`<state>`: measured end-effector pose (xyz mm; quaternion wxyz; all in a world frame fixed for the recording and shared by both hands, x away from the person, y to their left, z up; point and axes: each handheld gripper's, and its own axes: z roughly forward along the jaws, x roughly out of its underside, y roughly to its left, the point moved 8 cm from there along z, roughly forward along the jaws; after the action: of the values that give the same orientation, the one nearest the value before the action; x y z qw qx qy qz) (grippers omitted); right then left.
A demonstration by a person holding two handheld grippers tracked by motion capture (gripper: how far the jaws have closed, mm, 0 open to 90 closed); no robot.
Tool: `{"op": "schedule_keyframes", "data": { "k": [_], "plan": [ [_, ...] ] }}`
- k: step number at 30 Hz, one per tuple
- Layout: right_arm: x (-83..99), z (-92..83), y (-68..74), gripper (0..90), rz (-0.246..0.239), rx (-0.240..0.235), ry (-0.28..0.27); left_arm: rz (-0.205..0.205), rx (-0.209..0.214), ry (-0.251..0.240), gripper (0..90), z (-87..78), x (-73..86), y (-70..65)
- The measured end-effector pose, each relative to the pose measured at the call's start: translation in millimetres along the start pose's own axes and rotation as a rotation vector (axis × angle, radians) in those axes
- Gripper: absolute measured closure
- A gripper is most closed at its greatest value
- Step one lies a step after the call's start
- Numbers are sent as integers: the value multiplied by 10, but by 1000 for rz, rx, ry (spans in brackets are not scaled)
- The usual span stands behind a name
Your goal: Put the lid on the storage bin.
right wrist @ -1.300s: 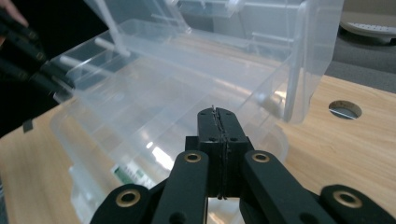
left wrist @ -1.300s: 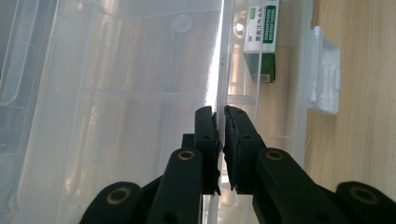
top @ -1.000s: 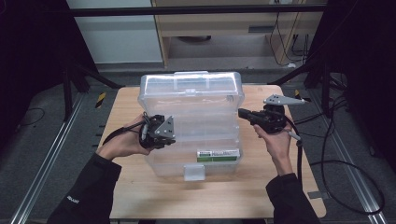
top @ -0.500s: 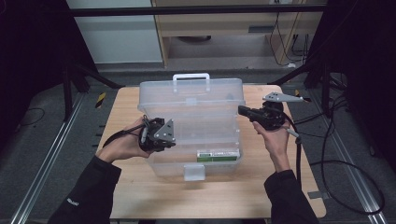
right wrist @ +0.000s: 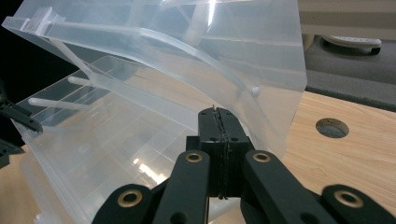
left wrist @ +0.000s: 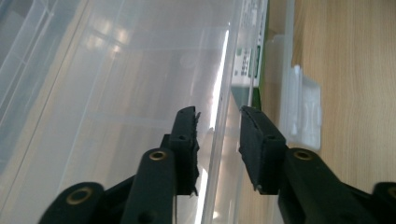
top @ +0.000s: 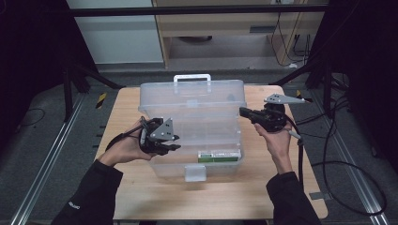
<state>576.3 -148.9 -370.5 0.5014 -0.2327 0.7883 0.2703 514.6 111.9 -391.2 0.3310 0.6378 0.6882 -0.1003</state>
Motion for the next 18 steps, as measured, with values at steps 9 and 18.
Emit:
{"op": "schedule_keyframes", "data": {
  "k": [9, 18],
  "plan": [
    [10, -8, 9, 885, -5, -10, 7, -92, 33, -176, 483, 84, -158, -55],
    [18, -46, 24, 880, -17, -8, 7, -263, -22, -339, 399, 26, -141, 4]
  ]
}}
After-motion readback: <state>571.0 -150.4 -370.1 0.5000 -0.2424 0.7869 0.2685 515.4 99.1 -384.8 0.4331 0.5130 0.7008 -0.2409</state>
